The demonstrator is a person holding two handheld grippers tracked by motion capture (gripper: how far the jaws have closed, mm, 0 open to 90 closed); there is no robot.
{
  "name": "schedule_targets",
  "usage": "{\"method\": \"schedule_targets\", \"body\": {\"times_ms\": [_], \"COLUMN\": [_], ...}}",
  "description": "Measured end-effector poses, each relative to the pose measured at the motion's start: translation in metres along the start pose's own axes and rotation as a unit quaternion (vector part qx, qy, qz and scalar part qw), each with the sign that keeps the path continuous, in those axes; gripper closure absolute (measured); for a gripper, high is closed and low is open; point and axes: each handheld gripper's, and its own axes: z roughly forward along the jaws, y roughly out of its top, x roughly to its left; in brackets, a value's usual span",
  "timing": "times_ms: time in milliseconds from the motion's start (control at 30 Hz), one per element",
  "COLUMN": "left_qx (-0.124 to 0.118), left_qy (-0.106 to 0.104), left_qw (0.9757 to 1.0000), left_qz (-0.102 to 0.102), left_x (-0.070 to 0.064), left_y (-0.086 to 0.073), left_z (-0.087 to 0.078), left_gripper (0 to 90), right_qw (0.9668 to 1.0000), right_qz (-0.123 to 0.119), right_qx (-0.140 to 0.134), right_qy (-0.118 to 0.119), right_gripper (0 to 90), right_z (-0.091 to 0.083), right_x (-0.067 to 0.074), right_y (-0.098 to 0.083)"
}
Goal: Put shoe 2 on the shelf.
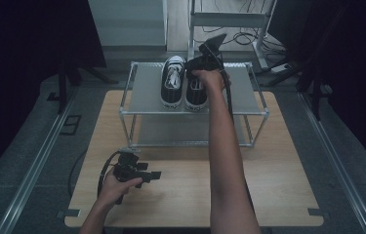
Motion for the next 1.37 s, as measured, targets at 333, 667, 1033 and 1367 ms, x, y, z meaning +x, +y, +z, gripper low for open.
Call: {"method": "schedule_targets", "body": {"times_ms": [333,667,1033,1367], "left_qx": [0.001,0.002,0.008,0.008], "left_qy": [0.005,0.01,0.014,0.016], "left_qw": [1.0,0.9999,0.9999,0.9998], "left_qz": [0.001,-0.002,0.003,0.003], "left_x": [0.0,0.002,-0.001,-0.002], "left_y": [0.0,-0.001,0.0,0.0], "left_z": [0.001,0.0,0.003,0.004], "left_gripper": [23.7,23.7,23.7,23.7], "right_qw": [0.9974,0.9876,0.9732,0.9655], "right_qz": [-0.046,-0.102,-0.149,-0.171], "right_qx": [-0.04,-0.077,-0.098,-0.113], "right_qy": [0.037,0.092,0.145,0.161], "right_gripper": [13.7,17.0,18.7,19.5], "right_z": [-0.028,-0.06,-0.084,-0.089], "right_x": [0.003,-0.01,-0.032,-0.043], "right_y": [-0.015,-0.05,-0.1,-0.123]}}
